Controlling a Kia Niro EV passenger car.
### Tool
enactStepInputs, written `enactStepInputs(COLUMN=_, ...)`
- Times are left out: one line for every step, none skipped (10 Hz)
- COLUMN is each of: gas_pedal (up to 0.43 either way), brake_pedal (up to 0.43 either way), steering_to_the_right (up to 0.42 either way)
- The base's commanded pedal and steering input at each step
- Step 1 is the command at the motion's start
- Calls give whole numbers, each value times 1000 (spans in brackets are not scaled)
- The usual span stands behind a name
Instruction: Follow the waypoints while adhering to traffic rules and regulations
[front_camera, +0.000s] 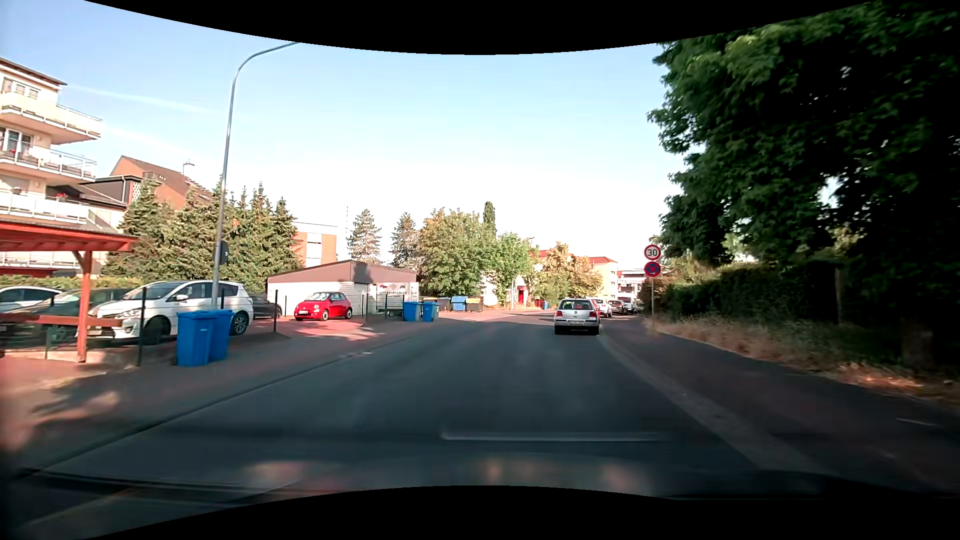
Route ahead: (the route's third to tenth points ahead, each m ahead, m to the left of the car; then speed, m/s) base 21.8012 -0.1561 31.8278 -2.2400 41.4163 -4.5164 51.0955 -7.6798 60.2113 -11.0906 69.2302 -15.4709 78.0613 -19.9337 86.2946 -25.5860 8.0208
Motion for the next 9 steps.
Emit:
enactStepInputs(gas_pedal=28, brake_pedal=0, steering_to_the_right=-37)
enactStepInputs(gas_pedal=28, brake_pedal=0, steering_to_the_right=-36)
enactStepInputs(gas_pedal=28, brake_pedal=0, steering_to_the_right=-36)
enactStepInputs(gas_pedal=28, brake_pedal=0, steering_to_the_right=-35)
enactStepInputs(gas_pedal=28, brake_pedal=0, steering_to_the_right=-30)
enactStepInputs(gas_pedal=28, brake_pedal=0, steering_to_the_right=-21)
enactStepInputs(gas_pedal=28, brake_pedal=0, steering_to_the_right=-16)
enactStepInputs(gas_pedal=28, brake_pedal=0, steering_to_the_right=-7)
enactStepInputs(gas_pedal=28, brake_pedal=0, steering_to_the_right=6)
